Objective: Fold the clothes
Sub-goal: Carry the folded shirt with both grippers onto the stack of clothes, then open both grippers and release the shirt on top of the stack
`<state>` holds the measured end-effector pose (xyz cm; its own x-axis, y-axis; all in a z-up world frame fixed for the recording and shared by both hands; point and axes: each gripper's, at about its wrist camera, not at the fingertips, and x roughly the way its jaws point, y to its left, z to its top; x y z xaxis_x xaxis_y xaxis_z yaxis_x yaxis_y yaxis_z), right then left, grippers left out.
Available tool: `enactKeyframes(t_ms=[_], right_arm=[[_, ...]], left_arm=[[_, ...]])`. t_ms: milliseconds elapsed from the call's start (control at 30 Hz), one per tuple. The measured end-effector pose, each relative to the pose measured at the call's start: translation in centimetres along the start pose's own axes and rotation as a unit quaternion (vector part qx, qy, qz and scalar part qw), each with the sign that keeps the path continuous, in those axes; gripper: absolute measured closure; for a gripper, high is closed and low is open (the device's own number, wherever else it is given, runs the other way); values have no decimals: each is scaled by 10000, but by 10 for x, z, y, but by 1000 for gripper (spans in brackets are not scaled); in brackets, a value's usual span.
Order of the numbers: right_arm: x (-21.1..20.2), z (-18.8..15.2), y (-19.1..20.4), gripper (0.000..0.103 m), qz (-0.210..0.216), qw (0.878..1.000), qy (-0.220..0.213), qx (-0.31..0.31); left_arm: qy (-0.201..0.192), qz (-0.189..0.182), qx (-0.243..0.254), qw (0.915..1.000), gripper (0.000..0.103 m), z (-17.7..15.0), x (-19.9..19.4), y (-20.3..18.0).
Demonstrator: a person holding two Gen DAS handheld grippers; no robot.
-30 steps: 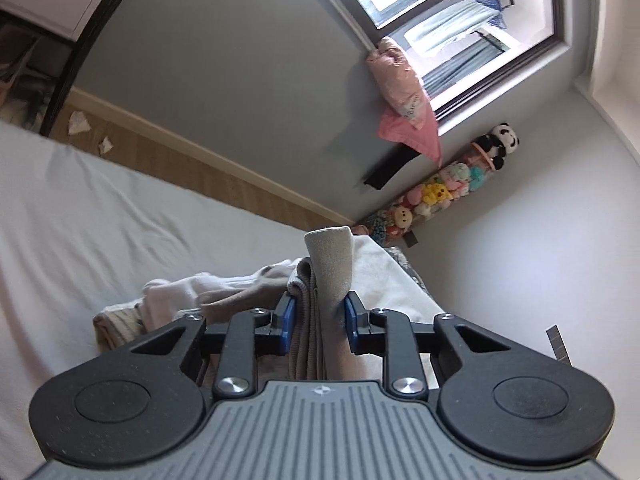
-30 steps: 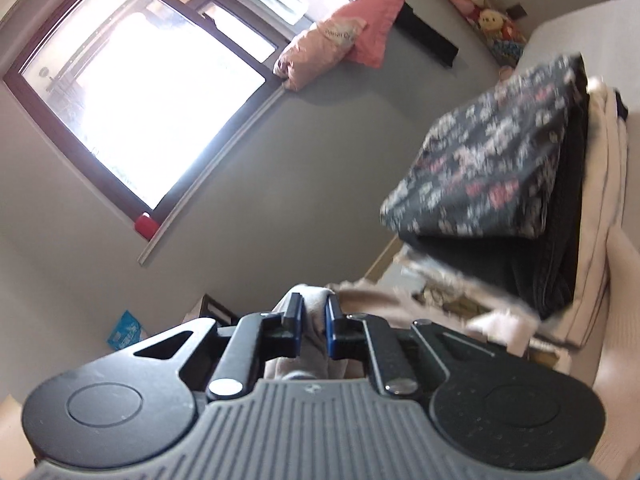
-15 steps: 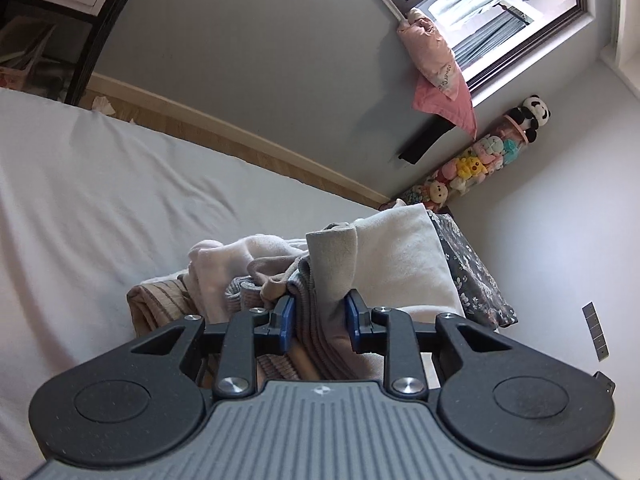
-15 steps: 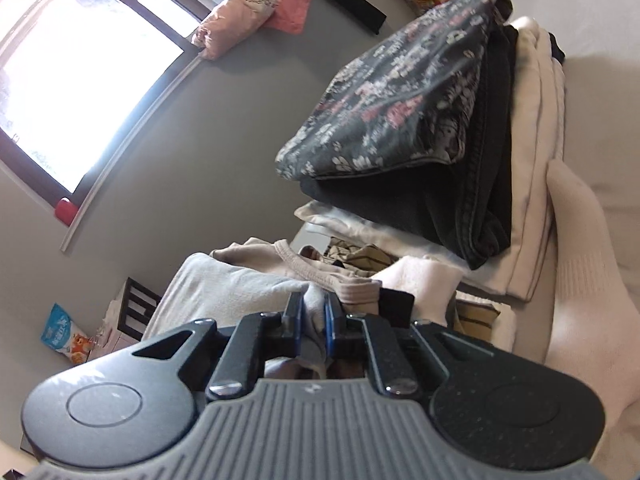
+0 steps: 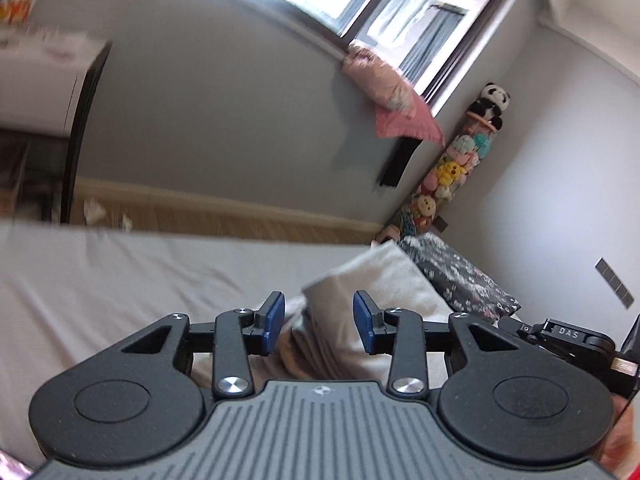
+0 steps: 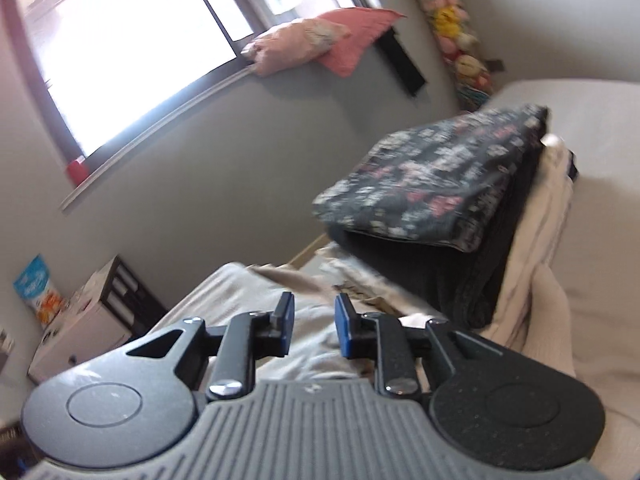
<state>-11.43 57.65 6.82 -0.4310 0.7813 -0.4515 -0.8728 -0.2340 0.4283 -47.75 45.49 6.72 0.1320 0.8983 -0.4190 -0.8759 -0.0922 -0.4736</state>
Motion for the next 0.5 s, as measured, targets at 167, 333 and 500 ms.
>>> enactKeyframes(t_ms=[167,333,500], right_arm=[[-2,-19,44,63,128,9935,224,-1109],[6,-44,59,63,104,9817,614,-1799],[16,-57,49,63,-29,9800,829,-1807]], left_arm=[[178,-192,772,9967,66,21,21,-25],[557,-127,1142,9918,76,19,52,-32],[1123,75,1174,9867,74,3,83,-17]])
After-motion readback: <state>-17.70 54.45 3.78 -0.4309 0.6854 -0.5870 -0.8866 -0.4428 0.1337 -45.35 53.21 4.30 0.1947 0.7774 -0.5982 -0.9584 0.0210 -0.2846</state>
